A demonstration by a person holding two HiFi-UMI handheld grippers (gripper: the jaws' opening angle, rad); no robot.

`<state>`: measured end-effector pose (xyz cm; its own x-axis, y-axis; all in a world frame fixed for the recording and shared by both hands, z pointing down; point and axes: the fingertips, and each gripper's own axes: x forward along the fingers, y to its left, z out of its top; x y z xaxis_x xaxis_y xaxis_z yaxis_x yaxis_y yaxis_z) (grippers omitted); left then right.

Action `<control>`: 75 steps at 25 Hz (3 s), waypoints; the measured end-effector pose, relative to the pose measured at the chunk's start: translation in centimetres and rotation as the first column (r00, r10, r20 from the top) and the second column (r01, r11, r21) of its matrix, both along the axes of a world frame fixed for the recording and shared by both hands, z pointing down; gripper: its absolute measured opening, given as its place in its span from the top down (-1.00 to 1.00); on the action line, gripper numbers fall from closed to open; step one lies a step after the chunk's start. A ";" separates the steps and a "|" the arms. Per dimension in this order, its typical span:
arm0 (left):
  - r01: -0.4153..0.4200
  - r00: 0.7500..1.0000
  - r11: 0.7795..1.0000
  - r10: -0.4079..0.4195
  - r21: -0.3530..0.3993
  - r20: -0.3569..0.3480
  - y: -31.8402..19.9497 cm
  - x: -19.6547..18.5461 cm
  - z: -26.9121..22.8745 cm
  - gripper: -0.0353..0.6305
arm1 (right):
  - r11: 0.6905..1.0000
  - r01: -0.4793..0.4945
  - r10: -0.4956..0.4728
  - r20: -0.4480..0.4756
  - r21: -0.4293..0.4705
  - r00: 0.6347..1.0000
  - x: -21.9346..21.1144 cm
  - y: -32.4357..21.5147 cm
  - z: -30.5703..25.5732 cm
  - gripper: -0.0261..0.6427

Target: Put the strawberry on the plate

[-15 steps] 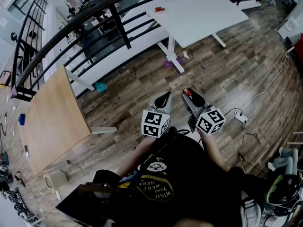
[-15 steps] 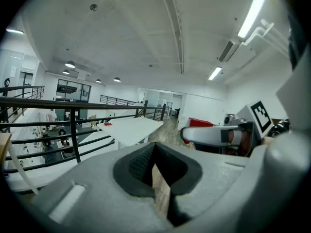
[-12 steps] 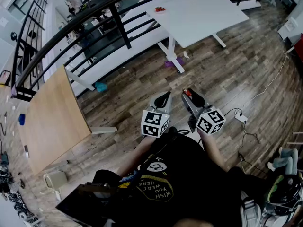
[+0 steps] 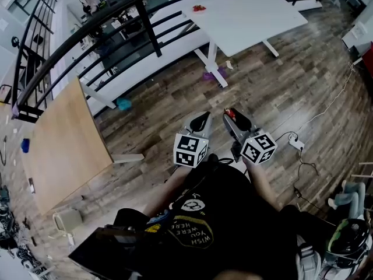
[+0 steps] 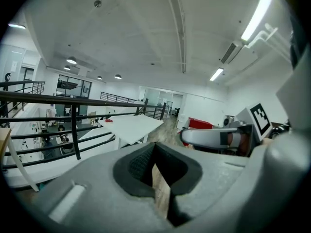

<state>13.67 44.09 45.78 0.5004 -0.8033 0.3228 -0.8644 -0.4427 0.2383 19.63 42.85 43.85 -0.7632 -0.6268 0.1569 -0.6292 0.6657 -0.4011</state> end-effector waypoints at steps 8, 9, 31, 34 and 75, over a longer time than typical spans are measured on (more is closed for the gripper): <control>0.000 1.000 1.000 0.000 -0.013 -0.008 0.7 -2.3 0.6 0.89 | 1.000 0.011 -0.010 0.010 -0.014 1.000 -2.6 0.5 0.5 0.50; -0.001 1.000 1.000 0.001 -0.012 -0.009 0.7 -2.6 0.6 0.89 | 1.000 0.010 -0.010 0.010 -0.014 1.000 -2.9 0.5 0.5 0.50; 0.007 1.000 1.000 -0.008 -0.011 -0.025 -4.2 -3.8 0.7 0.89 | 0.999 -0.008 0.009 0.031 -0.036 0.999 -3.6 -3.4 0.9 0.50; -0.020 0.999 1.000 0.020 -0.004 -0.035 -5.7 -1.9 0.4 0.89 | 1.000 0.018 -0.017 0.029 -0.026 0.999 -2.8 -5.5 0.5 0.50; -0.076 0.997 0.997 0.076 0.000 0.009 -19.5 -4.5 0.2 0.89 | 0.999 0.036 -0.032 0.109 -0.031 0.993 -7.3 -19.8 -0.2 0.50</control>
